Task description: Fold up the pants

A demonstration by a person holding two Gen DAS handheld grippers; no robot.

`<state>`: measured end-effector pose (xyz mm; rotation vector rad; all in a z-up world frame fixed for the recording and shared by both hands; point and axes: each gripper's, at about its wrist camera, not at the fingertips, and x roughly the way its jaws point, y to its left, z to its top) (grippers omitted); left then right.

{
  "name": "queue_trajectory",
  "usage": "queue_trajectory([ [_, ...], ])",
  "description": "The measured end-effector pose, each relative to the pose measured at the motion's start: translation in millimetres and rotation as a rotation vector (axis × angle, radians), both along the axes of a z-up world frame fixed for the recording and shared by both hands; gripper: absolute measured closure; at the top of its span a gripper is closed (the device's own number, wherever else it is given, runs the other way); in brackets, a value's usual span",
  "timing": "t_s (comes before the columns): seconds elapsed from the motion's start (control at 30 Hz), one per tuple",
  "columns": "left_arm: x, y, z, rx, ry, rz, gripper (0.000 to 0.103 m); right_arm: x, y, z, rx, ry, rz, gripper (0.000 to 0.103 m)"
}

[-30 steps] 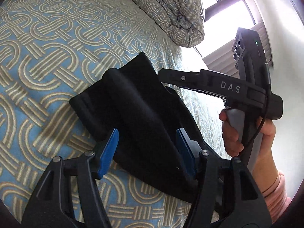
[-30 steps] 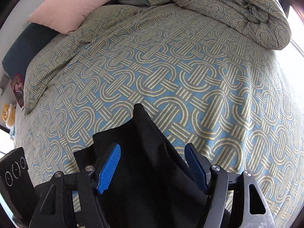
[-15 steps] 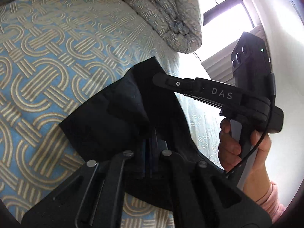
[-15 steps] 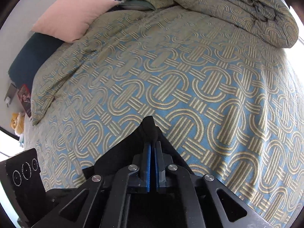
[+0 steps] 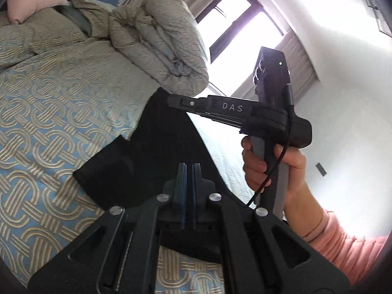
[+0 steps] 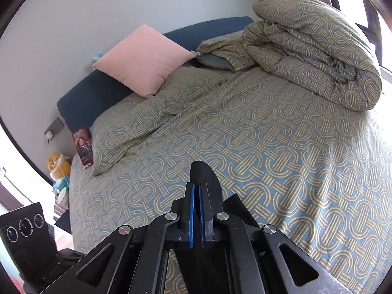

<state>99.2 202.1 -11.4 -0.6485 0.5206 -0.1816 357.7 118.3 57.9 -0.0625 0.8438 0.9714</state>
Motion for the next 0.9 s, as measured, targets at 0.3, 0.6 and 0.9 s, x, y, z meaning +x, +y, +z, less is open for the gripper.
queue_trajectory([
  [0.3, 31, 30, -84, -0.100, 0.280, 0.039, 0.064, 47, 28, -51, -0.132, 0.098, -0.099, 0.099],
  [0.6, 65, 13, -90, -0.155, 0.250, -0.053, 0.047, 21, 2, 4, -0.030, 0.025, -0.036, 0.101],
  [0.9, 32, 28, -101, -0.237, 0.212, -0.021, 0.037, -32, 13, 36, -0.119, -0.130, 0.097, 0.043],
])
